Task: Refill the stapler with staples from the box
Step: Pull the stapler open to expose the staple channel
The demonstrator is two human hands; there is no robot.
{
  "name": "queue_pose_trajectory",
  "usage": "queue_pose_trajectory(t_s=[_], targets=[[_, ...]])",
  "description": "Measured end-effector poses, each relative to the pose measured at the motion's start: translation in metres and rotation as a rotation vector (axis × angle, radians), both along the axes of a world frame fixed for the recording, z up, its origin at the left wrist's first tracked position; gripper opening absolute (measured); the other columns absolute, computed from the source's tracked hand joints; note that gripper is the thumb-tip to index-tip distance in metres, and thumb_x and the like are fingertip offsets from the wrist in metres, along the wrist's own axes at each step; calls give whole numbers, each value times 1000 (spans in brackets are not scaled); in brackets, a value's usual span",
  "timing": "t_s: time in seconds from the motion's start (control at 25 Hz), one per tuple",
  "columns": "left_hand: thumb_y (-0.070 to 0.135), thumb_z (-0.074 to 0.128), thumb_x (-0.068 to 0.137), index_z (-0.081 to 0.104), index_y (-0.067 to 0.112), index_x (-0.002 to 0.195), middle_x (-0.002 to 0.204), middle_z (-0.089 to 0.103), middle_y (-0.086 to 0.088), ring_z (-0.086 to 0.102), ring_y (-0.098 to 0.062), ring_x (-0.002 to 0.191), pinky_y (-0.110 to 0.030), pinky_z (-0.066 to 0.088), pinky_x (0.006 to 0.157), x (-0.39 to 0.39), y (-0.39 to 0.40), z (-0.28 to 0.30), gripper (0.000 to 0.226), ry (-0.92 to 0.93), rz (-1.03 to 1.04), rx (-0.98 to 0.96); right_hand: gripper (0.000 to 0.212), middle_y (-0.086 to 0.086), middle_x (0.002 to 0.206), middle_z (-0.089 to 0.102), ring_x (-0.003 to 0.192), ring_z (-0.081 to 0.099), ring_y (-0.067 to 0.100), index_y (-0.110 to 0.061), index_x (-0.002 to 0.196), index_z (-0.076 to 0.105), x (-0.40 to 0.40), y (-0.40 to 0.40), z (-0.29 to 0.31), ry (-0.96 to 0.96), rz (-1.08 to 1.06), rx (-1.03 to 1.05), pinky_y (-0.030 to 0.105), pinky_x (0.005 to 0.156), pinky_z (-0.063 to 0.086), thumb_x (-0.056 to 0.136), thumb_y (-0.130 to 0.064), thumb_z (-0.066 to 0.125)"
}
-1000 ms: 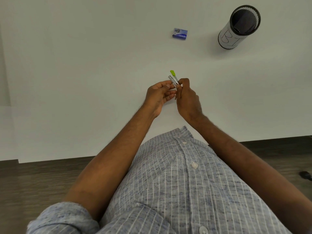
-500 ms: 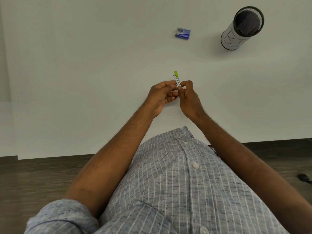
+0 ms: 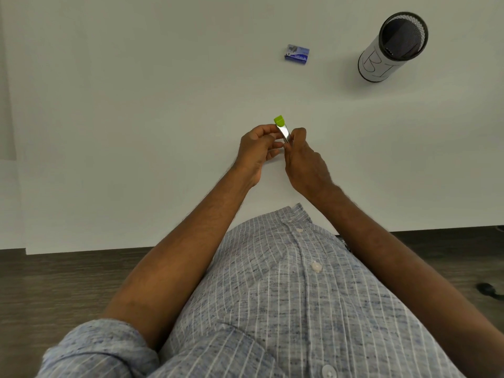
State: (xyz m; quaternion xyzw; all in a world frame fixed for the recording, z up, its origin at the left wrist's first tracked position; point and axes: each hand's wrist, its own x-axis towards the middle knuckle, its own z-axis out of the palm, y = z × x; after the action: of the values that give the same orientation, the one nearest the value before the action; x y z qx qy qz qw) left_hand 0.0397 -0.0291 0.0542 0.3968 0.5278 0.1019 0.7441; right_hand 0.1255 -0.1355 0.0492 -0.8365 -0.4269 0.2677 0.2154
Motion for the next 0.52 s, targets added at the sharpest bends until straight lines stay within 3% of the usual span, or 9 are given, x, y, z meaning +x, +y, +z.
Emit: queue_pose_trajectory(t_s=[0.12,0.24,0.4,0.52], targets=[[5,48,103,69,20,110,112,71,-2,66,-18,98,-27,56,80,-1,1,2,26,26,-29,90,21,-2,73,46,49,42,13,-4,119,38,0,2,-1,26,-11,70,25,47,29,110,-23,35],[6,47,103,68,20,111,116,69,-1,64,-17,101,-22,53,76,2,3,2,27,66,-29,171,21,3,77,48,51,42,17,-6,120,38,-3,3,-4,64,-52,122,27,47,36,110,-24,36],[3,46,102,68,17,109,115,69,-4,64,-16,97,-22,53,77,4,4,0,27,70,-3,152,23,7,82,57,53,52,23,-12,121,38,-7,1,-9,92,-79,178,30,47,43,109,-33,36],[1,49,100,68,16,110,121,70,-8,66,-19,102,-24,55,81,3,2,-2,27,67,-5,136,25,4,82,57,51,48,18,-14,121,38,-7,1,-13,83,-104,202,28,45,42,109,-36,36]])
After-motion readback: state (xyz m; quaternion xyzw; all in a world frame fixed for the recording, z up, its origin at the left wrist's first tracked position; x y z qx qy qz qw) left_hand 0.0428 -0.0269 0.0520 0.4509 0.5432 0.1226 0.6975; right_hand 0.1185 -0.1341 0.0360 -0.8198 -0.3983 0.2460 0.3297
